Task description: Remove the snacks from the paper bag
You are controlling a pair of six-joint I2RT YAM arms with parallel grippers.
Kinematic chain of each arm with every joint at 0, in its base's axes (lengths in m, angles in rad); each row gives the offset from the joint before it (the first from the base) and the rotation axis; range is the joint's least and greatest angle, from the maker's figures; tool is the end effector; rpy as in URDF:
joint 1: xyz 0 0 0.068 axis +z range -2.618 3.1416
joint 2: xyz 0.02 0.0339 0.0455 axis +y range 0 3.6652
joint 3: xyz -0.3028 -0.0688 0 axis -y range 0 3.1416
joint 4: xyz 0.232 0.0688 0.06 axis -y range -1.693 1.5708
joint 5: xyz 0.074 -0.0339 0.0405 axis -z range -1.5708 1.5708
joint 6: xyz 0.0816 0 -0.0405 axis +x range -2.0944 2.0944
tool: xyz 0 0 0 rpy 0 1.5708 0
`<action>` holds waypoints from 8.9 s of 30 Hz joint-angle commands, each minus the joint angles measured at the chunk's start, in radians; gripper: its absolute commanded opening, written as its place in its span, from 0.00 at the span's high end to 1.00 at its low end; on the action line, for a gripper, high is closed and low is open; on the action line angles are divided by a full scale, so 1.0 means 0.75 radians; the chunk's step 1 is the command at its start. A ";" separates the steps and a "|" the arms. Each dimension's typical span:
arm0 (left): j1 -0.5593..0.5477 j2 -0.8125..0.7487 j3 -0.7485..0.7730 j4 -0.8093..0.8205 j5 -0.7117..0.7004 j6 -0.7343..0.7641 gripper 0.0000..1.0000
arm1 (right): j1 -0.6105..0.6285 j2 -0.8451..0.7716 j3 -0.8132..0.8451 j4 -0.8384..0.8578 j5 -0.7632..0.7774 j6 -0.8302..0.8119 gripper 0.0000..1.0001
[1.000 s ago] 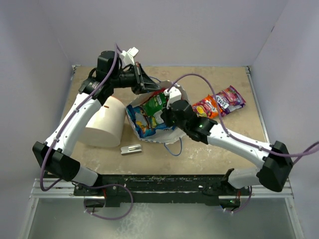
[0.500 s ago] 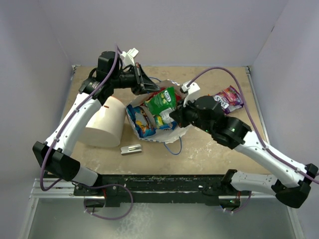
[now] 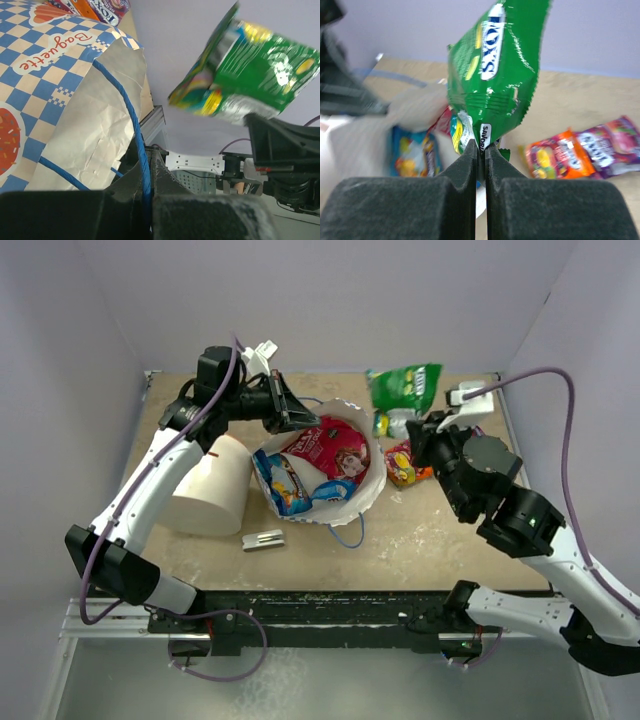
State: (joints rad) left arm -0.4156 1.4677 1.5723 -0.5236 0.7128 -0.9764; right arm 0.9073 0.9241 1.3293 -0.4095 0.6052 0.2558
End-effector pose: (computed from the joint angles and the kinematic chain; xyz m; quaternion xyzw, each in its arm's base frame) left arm 0.2870 -0.1850 0.4434 -0.0349 0.8079 -0.5518 0.2040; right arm 0.1402 0.1039 0.5011 -0.0173 0.7081 0.1935 0.6788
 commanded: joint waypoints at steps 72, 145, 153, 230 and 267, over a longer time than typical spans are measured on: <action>-0.013 -0.019 0.149 -0.116 0.147 0.154 1.00 | -1.394 0.722 -0.176 -0.254 -1.456 -0.054 0.43; -0.011 -0.083 0.101 0.089 0.165 -0.010 1.00 | 0.070 1.044 0.025 0.470 -0.055 -1.904 0.29; -0.011 -0.088 0.117 0.034 0.166 0.022 1.00 | 0.000 1.120 0.033 0.452 -0.107 -1.897 0.39; -0.007 -0.101 0.069 -0.086 0.044 0.046 1.00 | -0.436 0.250 0.077 -0.030 0.332 -0.209 1.00; -0.006 -0.074 0.156 -0.149 0.120 0.093 1.00 | -1.419 0.399 -0.764 0.214 -0.180 0.377 1.00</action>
State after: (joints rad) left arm -0.4202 1.4300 1.6241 -0.6727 0.7612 -0.9306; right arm -0.0845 1.1988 0.7841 -0.4076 0.4934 0.6636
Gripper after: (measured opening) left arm 0.004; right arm 0.004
